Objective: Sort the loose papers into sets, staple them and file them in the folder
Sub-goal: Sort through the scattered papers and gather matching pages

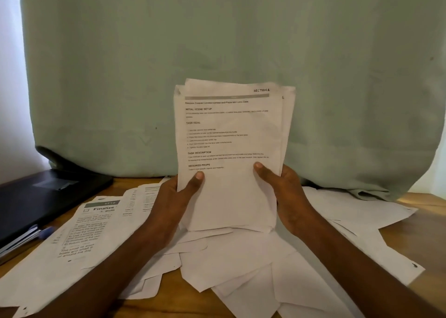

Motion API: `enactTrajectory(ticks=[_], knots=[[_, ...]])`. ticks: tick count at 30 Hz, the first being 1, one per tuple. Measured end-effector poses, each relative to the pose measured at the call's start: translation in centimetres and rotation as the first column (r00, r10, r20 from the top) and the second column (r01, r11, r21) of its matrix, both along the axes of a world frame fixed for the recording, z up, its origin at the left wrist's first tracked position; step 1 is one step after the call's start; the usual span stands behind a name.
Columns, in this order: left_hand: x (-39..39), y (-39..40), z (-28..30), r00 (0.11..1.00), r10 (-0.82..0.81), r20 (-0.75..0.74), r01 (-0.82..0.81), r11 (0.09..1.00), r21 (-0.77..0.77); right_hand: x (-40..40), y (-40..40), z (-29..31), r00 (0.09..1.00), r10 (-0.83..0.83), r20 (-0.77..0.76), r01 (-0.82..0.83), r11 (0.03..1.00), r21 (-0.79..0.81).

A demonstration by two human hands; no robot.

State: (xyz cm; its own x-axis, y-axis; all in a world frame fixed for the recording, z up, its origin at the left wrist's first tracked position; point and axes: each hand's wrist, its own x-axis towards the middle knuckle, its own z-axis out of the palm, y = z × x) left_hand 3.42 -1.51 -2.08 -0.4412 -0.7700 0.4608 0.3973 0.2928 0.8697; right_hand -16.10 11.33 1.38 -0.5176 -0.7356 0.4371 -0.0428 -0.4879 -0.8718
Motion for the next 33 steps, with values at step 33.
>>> enactTrajectory(ticks=[33], knots=[[4.4,-3.3,1.9,0.992,0.124,-0.001,-0.123,0.988,0.095,2.4,-0.1,-0.3,0.999,0.034,0.039,-0.038,0.995,0.092]])
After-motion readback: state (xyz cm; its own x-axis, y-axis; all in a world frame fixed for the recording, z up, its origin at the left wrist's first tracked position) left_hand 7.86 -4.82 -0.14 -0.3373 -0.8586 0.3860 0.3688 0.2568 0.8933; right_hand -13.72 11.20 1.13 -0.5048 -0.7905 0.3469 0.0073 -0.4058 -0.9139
